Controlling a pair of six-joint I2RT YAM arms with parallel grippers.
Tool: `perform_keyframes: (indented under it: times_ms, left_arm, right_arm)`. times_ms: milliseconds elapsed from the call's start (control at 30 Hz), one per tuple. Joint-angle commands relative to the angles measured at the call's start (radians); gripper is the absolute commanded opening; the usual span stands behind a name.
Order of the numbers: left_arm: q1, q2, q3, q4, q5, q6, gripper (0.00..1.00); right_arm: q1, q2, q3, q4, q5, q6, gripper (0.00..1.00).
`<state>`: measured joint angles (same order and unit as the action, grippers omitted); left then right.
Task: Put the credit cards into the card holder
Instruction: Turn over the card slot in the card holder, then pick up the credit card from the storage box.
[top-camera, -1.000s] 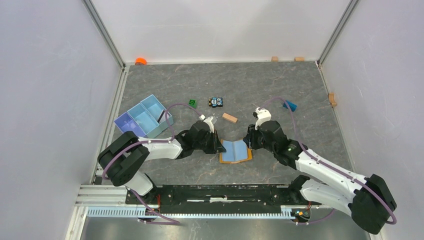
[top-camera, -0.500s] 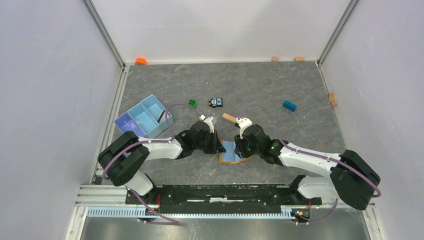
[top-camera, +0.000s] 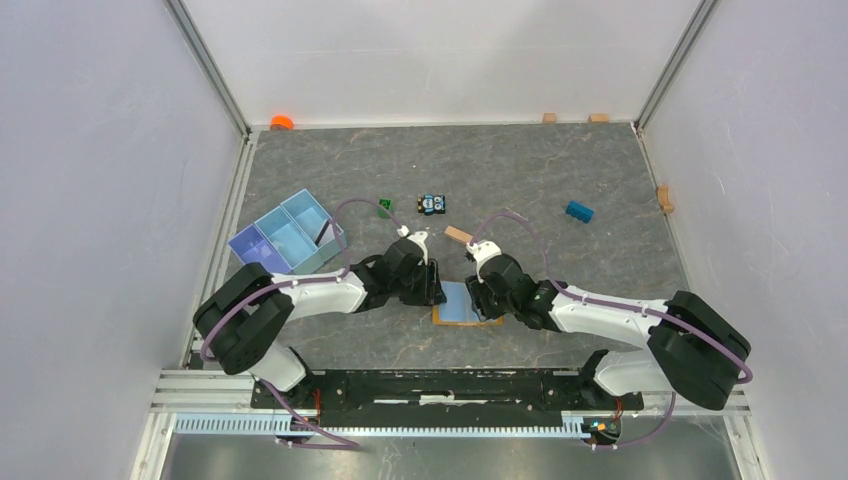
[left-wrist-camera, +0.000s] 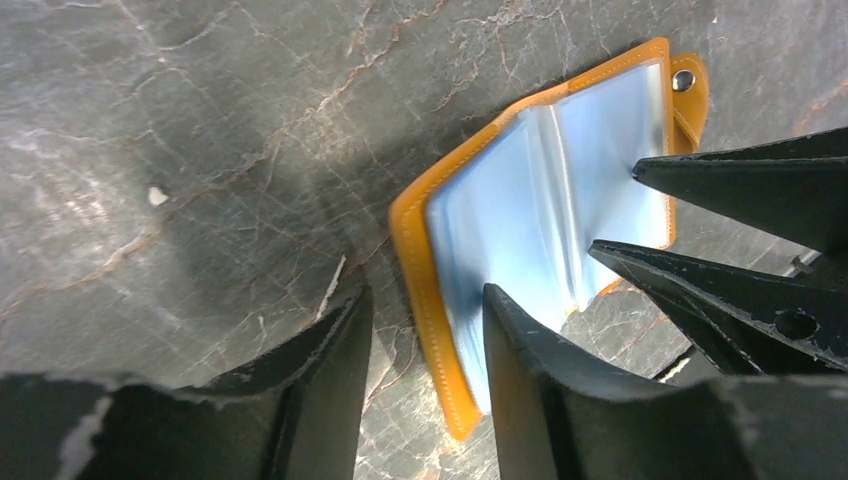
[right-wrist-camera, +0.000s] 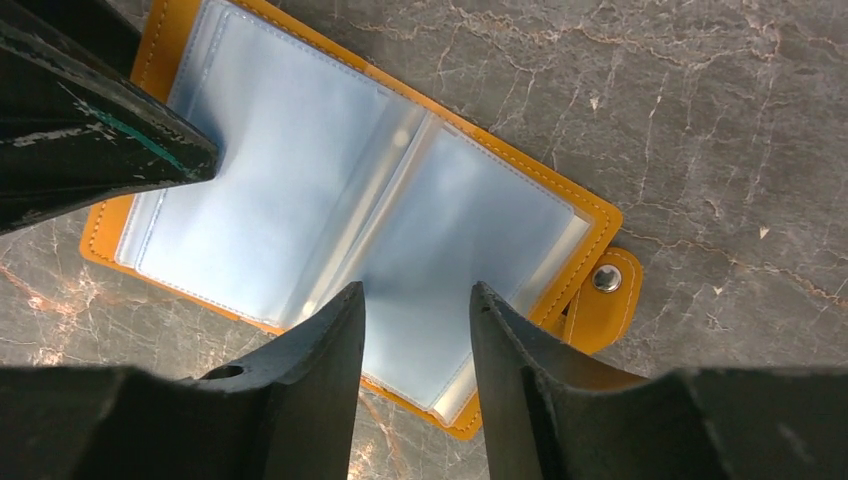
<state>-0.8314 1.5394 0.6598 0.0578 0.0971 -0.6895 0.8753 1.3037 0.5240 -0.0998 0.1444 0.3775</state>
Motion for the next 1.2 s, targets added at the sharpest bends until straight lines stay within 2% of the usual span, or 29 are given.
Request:
perform_keyframes:
  times_ms: [0,200,333,433,567,633,800,900,1167]
  left_arm:
    - [0.005,-0.033,0.033,-0.179,-0.121,0.074,0.54]
    - [0.007,-0.175,0.118,-0.334,-0.161,0.114,0.69]
    - [0.042,-0.242,0.204,-0.459,-0.174,0.163,0.74]
    - [0.115,-0.274,0.249,-0.541,-0.155,0.199,0.74]
    - [0.288,-0.302,0.293,-0.616,-0.102,0.241,0.74]
    - [0.374,-0.302,0.321,-0.641,-0.077,0.257,0.76]
    - [0.501,-0.248,0.404,-0.676,-0.094,0.301,0.82]
    - [0.566,-0.195,0.429,-0.660,-0.128,0.287,0.81]
    - [0.636,-0.073,0.445,-0.587,-0.198,0.215,0.78]
  right_arm:
    - [0.001,-0.028,0.035,-0.006,0.002,-0.012,0.50]
    - [0.001,-0.073,0.043,0.045,-0.067,-0.009,0.51]
    - [0.001,-0.081,0.031,0.091,-0.100,-0.006,0.52]
    - [0.001,-0.067,0.024,0.144,-0.134,0.001,0.52]
    - [0.001,-0.058,0.016,0.194,-0.173,0.001,0.53]
    - [0.001,-0.054,0.014,0.206,-0.176,-0.005,0.53]
    - [0.002,-0.050,0.013,0.227,-0.192,-0.020,0.55]
    - [0.002,-0.053,0.016,0.236,-0.200,-0.031,0.56]
    - [0.001,-0.073,0.001,0.247,-0.202,-0.048,0.57]
